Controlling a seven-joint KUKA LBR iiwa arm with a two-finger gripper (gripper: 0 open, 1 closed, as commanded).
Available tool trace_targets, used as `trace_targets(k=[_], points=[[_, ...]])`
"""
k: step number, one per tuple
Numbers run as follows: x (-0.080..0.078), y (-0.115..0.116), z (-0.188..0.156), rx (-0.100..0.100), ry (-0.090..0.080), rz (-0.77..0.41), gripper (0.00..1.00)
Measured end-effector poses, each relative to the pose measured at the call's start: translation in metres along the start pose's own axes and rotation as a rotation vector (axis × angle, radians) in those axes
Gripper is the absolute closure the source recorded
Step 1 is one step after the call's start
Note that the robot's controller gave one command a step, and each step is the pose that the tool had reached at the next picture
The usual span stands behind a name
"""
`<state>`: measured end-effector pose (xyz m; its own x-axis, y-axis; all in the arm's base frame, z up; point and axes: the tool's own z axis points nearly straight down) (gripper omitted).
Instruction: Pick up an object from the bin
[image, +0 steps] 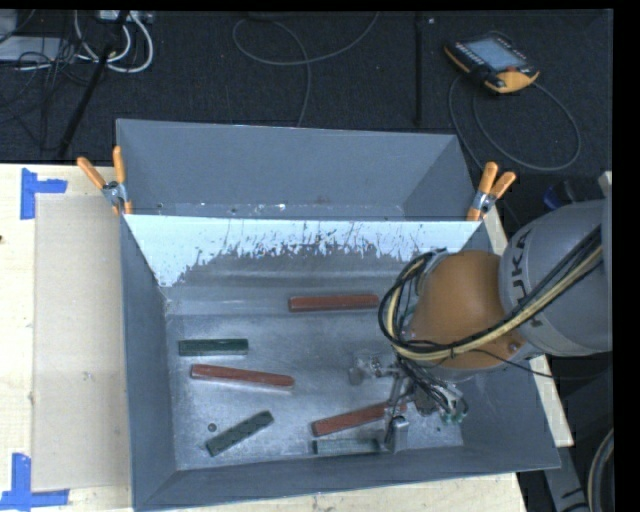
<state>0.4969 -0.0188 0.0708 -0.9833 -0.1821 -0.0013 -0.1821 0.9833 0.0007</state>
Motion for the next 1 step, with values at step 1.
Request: trace_targets(k=[1], points=[[-0.0141,0.0549,-0.0010,0.001,0.000,-0.127,1.00]])
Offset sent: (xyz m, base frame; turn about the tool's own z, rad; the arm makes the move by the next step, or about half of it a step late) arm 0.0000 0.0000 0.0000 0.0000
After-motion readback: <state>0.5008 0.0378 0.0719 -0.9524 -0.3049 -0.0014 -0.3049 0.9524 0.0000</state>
